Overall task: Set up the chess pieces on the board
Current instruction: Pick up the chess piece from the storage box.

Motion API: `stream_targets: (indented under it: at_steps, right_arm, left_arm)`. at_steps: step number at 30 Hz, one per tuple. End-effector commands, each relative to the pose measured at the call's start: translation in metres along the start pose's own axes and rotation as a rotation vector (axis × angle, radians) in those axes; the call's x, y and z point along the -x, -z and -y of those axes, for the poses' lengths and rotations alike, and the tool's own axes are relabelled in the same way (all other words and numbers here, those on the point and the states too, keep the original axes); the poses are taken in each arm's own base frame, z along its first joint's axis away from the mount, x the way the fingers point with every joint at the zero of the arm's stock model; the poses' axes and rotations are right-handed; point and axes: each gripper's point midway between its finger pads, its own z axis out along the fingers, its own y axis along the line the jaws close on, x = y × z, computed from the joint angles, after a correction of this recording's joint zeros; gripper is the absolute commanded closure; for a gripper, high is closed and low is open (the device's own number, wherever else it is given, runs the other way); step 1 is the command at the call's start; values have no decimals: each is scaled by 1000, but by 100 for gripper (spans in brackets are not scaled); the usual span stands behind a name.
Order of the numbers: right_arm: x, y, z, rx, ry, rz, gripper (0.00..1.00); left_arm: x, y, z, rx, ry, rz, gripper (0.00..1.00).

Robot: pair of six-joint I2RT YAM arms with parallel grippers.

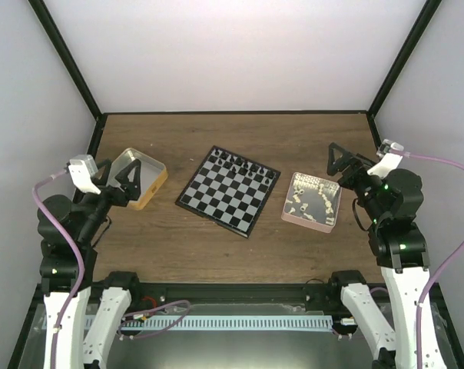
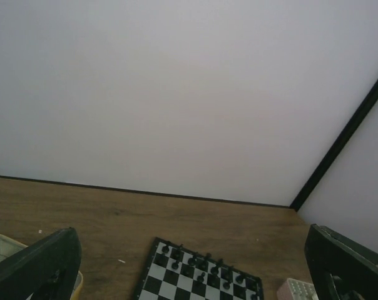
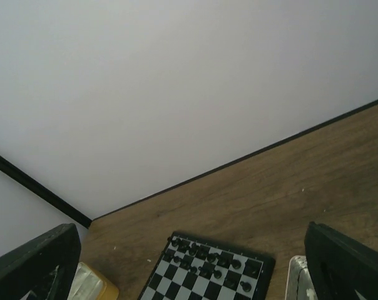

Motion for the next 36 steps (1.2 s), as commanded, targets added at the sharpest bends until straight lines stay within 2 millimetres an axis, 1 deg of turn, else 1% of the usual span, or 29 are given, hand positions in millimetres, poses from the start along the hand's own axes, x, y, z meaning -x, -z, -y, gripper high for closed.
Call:
stream_targets:
  at_steps: [1, 3, 5, 8, 9, 10, 12, 13, 14, 15, 17, 19, 20, 21, 22, 23, 25, 29, 32, 33, 36]
  right_arm:
    - [-11, -3, -1, 31, -29, -52, 0]
    - [-21, -7, 0, 32, -39, -108, 1]
    - [-31, -13, 0, 38, -57, -170, 2]
    - [-49, -26, 14, 7, -77, -222, 3]
    - [-56, -30, 19, -1, -76, -236, 2]
    - [-66, -36, 24, -4, -73, -265, 2]
    - [-81, -46, 34, -18, -64, -304, 3]
    - [-87, -50, 43, -48, -59, -316, 7]
    - [-92, -55, 56, -100, -56, -322, 12]
    - [-97, -61, 76, -186, -39, -319, 15]
    - [-105, -70, 105, -308, 2, -326, 19]
    - [-117, -81, 126, -383, 32, -359, 25]
    - [-126, -87, 135, -407, 33, -387, 27]
    - [-135, -92, 141, -422, 30, -414, 31]
    - [-147, -96, 147, -429, 25, -450, 39]
    - [-159, -100, 151, -424, 18, -483, 45]
    - [-180, -107, 158, -413, 11, -544, 46]
    - [-212, -120, 174, -440, 3, -645, 46]
    - [-221, -123, 193, -532, -6, -657, 46]
    - [-221, -124, 202, -576, 4, -646, 47]
    - [-219, -131, 216, -649, 25, -638, 53]
  left_arm:
    - [-12, 0, 13, -81, 11, -40, 0]
    - [-20, -1, 26, -155, -5, -76, 0]
    - [-23, 2, 40, -230, -6, -95, 0]
    - [-25, 9, 52, -302, 22, -98, 0]
    - [-26, 11, 54, -313, 28, -95, 0]
    - [-29, 11, 54, -319, 35, -94, 0]
    - [-38, 10, 51, -327, 45, -96, 0]
    - [-42, 8, 47, -311, 53, -97, 0]
    - [-46, 6, 41, -285, 69, -102, 0]
    - [-51, 3, 37, -269, 78, -113, 0]
    - [-58, -4, 33, -255, 87, -139, 0]
    - [-64, -11, 35, -292, 81, -155, 0]
    - [-66, -15, 38, -316, 78, -158, 0]
    - [-67, -17, 40, -339, 74, -160, 0]
    - [-68, -20, 42, -353, 70, -160, 0]
    - [-68, -22, 43, -365, 65, -161, 0]
    - [-69, -28, 42, -370, 62, -164, 0]
    - [-75, -42, 37, -366, 71, -166, 0]
    - [-81, -55, 29, -343, 79, -166, 0]
    - [-83, -59, 26, -337, 82, -169, 0]
    - [-88, -72, 21, -327, 81, -186, 0]
